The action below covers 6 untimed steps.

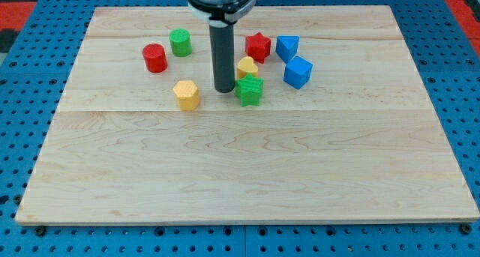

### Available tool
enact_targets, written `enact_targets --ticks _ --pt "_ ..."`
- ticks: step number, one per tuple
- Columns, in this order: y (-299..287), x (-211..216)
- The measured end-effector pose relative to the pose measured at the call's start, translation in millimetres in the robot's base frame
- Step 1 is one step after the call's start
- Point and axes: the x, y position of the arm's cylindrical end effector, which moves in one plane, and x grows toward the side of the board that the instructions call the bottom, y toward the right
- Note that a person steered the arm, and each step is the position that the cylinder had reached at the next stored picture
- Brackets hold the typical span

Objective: Move your arm to the bottom left of the yellow hexagon

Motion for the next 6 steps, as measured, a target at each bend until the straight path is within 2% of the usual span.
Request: enact_targets --ticks 1,2,4,5,6 --pt "-22.3 17.1" --pt "-29.5 13.8" --pt "-20.4 21.4" --pt "24.5 64.9" --pt "8.6 98.0"
